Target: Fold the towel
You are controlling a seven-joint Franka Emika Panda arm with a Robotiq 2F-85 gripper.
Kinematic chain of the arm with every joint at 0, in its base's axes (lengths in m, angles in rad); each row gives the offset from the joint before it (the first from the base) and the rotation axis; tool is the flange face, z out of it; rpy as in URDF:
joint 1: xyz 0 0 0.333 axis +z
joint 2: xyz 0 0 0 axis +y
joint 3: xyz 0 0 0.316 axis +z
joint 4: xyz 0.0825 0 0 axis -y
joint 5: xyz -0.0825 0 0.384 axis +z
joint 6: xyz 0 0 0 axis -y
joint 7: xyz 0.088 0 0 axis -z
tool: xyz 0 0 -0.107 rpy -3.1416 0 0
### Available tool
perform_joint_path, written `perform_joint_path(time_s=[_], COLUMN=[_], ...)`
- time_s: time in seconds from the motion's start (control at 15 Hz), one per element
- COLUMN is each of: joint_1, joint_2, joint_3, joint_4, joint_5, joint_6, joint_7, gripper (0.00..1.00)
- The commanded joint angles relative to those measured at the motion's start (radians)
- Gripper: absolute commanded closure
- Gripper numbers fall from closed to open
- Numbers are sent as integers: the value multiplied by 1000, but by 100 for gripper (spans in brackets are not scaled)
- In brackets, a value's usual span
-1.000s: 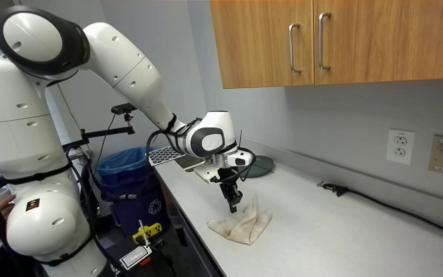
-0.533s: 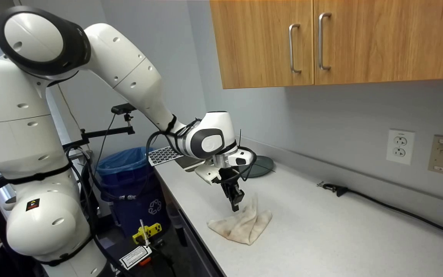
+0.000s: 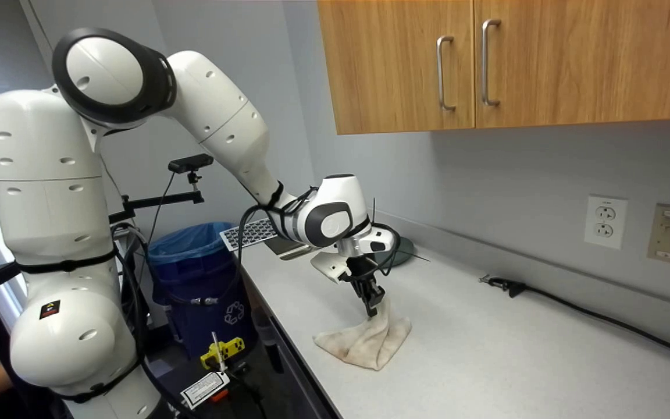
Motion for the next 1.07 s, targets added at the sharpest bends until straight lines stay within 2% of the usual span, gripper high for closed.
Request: perform_joint_path(time_s=[0.0,0.33,0.6,1.0], joint_1=[17,35,36,28], joint_2=[114,230,294,299], joint_3=[-6,-36,-66,-84], joint_4=[101,193,224,228], joint_5=[4,-9,-7,5], joint_6=[37,45,37,34], joint_7=[11,18,18,14], gripper=[100,100,100,100])
